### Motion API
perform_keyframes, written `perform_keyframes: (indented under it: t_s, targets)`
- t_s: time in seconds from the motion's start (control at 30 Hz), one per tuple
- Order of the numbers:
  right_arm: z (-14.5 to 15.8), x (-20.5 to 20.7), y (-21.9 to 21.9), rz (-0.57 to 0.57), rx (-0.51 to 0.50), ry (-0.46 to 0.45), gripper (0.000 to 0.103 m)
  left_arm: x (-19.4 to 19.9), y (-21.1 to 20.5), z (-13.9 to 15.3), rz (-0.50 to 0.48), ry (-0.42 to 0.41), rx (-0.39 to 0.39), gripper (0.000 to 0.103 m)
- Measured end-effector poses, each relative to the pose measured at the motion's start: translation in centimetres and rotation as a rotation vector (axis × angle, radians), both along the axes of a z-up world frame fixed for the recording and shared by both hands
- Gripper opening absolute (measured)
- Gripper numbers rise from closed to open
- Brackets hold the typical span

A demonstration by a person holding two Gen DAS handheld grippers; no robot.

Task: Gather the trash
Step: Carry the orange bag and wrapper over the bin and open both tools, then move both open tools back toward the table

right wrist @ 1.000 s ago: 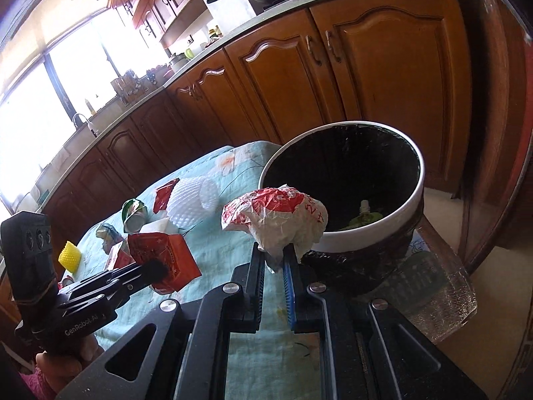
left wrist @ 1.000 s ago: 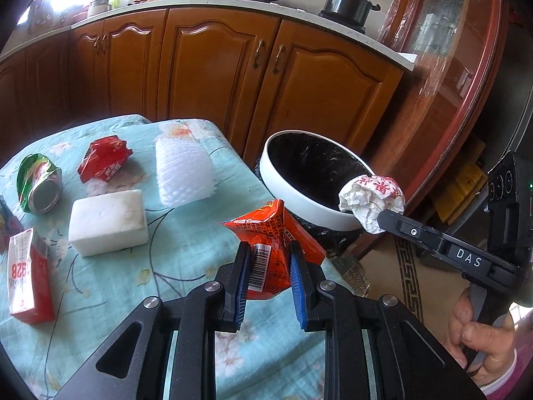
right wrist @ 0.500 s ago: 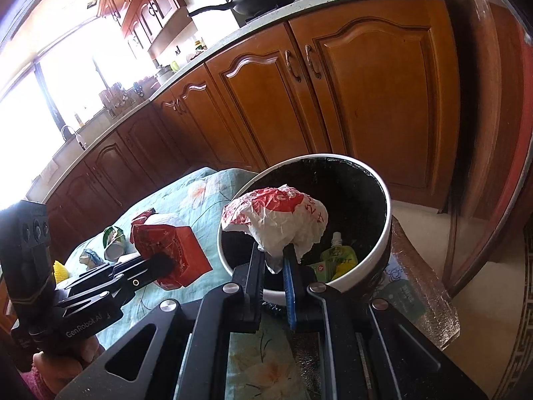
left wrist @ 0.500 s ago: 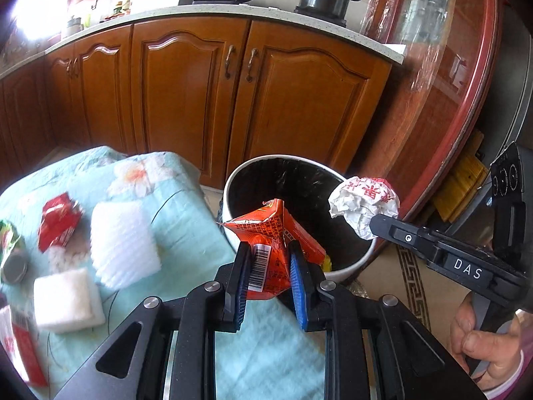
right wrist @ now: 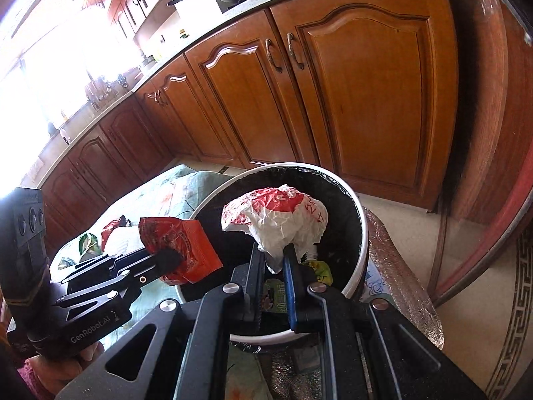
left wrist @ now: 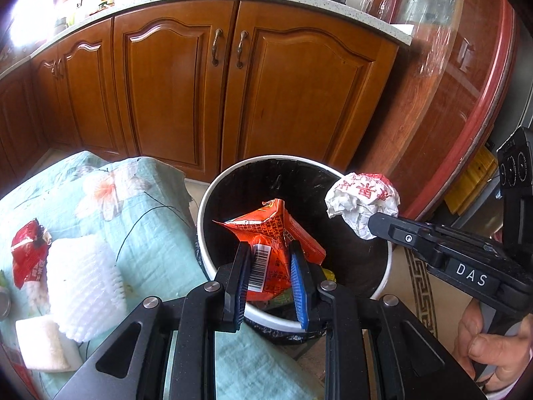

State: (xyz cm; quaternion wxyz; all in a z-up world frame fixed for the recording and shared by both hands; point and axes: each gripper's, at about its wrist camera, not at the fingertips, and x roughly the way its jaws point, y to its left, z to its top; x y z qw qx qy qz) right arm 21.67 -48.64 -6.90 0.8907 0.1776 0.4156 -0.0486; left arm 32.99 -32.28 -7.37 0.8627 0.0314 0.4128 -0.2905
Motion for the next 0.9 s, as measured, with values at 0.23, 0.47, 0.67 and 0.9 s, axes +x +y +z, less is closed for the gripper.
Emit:
perform_keyframes:
  t_s: [0.23,0.47,0.67,0.9]
  targets:
    - [-0.9,1.0,-0.3,0.007,-0.017,0.035,0.016,1.3,-1.4,-0.8,-0.003,0.026,0.033,0.029]
    - [-0.8,1.0,-0.7,0.01,-0.039,0.043,0.039,0.8,-0.6,-0.2,0.018,0.007,0.027,0.054]
    - [0.0,-1.1,0.0,-0.008,0.0,-0.016,0.077,-2.3,2.7,0.2,0.071,-0.032,0.012,0.066]
    - [0.5,-3.6,3.7,-0.003,0.043,-0.075,0.096,-6.9,7.7,0.1,0.16,-0.054,0.006,0.075]
